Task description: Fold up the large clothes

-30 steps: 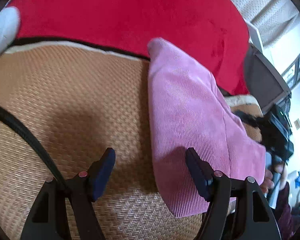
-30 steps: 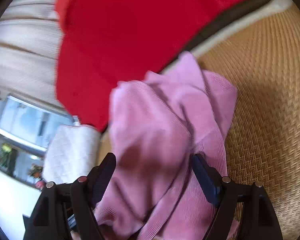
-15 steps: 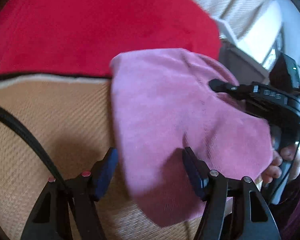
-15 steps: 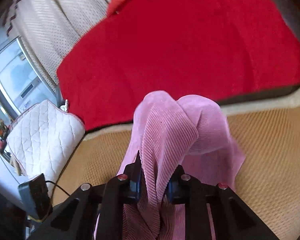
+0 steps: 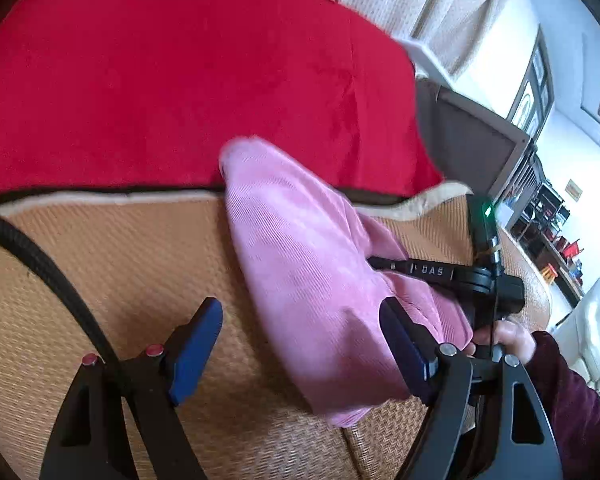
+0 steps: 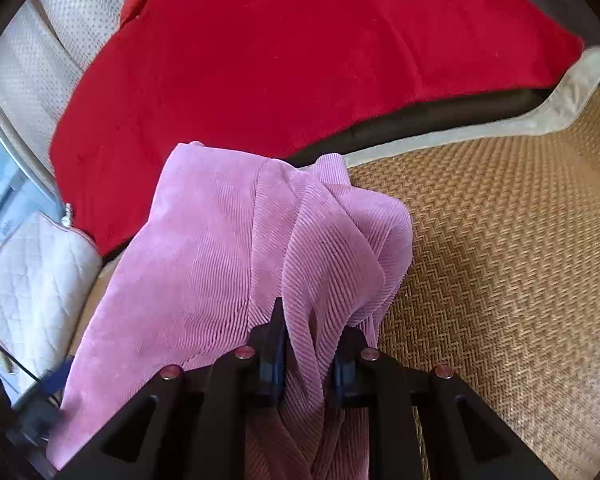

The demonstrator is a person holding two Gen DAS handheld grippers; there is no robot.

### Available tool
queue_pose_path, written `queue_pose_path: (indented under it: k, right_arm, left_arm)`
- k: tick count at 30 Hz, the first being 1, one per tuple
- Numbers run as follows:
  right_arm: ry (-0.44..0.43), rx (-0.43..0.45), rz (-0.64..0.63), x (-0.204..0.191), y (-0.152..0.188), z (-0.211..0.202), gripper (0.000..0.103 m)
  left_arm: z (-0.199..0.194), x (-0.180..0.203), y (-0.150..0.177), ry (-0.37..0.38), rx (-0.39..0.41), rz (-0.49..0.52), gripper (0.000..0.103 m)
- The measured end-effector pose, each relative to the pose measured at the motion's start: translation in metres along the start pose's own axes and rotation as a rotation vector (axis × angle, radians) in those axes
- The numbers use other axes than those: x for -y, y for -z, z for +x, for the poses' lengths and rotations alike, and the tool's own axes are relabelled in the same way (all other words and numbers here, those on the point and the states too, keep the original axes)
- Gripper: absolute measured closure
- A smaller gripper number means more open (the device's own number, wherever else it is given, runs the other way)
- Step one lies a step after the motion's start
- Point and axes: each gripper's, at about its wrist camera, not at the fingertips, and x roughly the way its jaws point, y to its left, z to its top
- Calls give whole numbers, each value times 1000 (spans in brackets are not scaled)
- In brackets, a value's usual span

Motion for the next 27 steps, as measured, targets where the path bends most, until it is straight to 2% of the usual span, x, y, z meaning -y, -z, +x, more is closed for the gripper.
queue_pose_path:
  k: [2, 5, 9, 13, 15, 17, 20, 23, 24, 26, 27]
  right_arm:
    - [-39, 0, 28, 9, 0, 3, 83]
    - [-88, -6, 48, 21, -2, 3, 82]
    - [-124, -9, 103, 27, -1, -5, 78]
    - [-56, -40, 126, 17, -5, -36, 65]
    - [-32, -15, 92, 5, -4, -61, 63]
    - [14, 29, 1, -14, 0, -87, 63]
    - [-1, 63, -108, -35, 9, -104, 62]
    - [-2, 5, -190, -55, 34, -99, 65]
    - [27, -23, -199, -56, 42, -88, 67]
    - [105, -116, -200, -40, 57, -50, 77]
    - [85, -126, -171, -28, 61, -41, 78]
  left_arm:
    - [22, 8, 7, -78, -80, 70, 21]
    - [47, 21, 19, -123, -133, 105, 20]
    - [48, 12, 24, -110, -157, 47, 20]
    - [39, 25, 26, -161, -120, 84, 21]
    - [34, 23, 31, -152, -121, 61, 21]
    - [24, 15, 31, -128, -135, 14, 21]
    - [17, 10, 30, -136, -133, 22, 21]
    - [13, 15, 33, -166, -117, 51, 21]
    - [13, 15, 33, -173, -114, 58, 21]
    - [12, 16, 35, -179, -114, 73, 21]
    - [12, 17, 37, -170, -122, 80, 21]
